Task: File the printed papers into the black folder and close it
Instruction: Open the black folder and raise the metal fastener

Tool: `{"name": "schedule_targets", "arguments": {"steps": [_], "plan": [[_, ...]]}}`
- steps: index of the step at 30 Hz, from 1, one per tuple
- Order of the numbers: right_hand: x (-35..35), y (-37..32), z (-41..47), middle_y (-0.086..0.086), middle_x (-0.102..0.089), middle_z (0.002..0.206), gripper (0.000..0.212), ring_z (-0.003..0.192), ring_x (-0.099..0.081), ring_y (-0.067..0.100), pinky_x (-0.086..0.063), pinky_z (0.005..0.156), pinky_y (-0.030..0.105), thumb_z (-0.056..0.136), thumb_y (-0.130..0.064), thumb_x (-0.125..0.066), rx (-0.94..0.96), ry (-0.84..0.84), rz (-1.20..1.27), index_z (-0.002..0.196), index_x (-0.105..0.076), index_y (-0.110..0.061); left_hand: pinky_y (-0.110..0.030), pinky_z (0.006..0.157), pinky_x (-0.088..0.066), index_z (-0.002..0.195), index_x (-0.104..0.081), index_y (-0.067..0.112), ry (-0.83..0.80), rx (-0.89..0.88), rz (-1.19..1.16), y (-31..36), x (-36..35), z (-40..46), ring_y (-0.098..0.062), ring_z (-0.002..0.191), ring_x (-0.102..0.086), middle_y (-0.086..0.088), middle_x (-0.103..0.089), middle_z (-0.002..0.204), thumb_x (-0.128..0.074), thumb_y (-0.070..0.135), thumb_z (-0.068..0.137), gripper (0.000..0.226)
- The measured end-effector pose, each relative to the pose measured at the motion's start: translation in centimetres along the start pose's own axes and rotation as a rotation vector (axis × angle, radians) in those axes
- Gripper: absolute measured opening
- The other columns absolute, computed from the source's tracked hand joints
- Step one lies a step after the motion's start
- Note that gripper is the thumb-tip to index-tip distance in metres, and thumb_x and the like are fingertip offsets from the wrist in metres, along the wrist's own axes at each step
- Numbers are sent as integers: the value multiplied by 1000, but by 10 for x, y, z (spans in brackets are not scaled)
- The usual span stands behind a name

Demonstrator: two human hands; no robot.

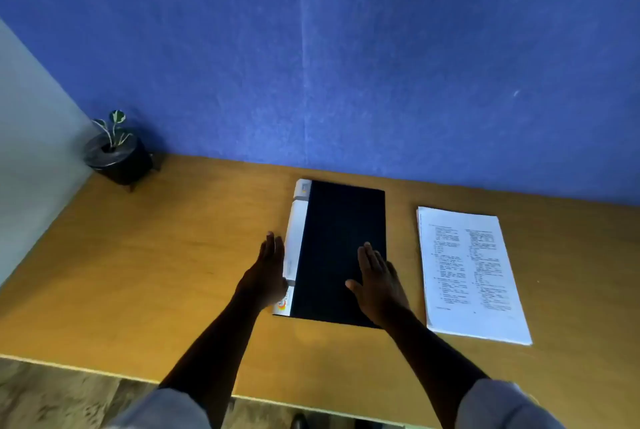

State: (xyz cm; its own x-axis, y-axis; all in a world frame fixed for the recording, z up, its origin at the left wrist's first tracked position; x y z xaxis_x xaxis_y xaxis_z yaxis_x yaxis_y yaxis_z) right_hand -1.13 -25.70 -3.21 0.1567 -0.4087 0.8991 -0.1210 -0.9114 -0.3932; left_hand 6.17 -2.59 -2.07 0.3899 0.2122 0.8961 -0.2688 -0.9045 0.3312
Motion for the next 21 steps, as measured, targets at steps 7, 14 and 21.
{"name": "schedule_targets", "arguments": {"steps": [7,14,21], "plan": [[-20,11,-14,8,-4,169,82,156,-7,29,-14,126,41,99,-45,-52,-32,-71,-52,160,-6,-14,-38,115,-35,156,16,14,-102,-53,14,-1,-26,-11,-27,152,9,-8,26,162,-68,44,89,111],[-20,17,-20,10,-3,169,79,156,-5,31,-14,125,41,100,-44,-51,-21,-109,-77,160,-10,-12,-47,120,-25,150,30,28,-175,-83,1,5,-46,-15,-26,149,22,-4,38,157,-82,52,71,139],[-23,26,-22,7,0,170,80,156,-4,31,-22,123,41,98,-44,-55,-53,-163,1,159,-13,-14,-49,121,-17,148,34,29,-95,-126,124,18,-57,-14,-34,148,23,-6,39,158,-84,54,65,146]]}}
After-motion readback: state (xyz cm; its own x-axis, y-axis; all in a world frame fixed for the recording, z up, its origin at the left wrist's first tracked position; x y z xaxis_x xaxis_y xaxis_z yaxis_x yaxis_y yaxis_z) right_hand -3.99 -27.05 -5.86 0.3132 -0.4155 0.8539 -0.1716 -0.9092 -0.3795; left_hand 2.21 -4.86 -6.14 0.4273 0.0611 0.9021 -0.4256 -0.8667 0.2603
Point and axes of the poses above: each hand's wrist, its own z-axis towards the middle knuckle, its own x-axis out of the back of the hand, y = z × x, the point moved 7 cm from there along z, towards the middle knuckle
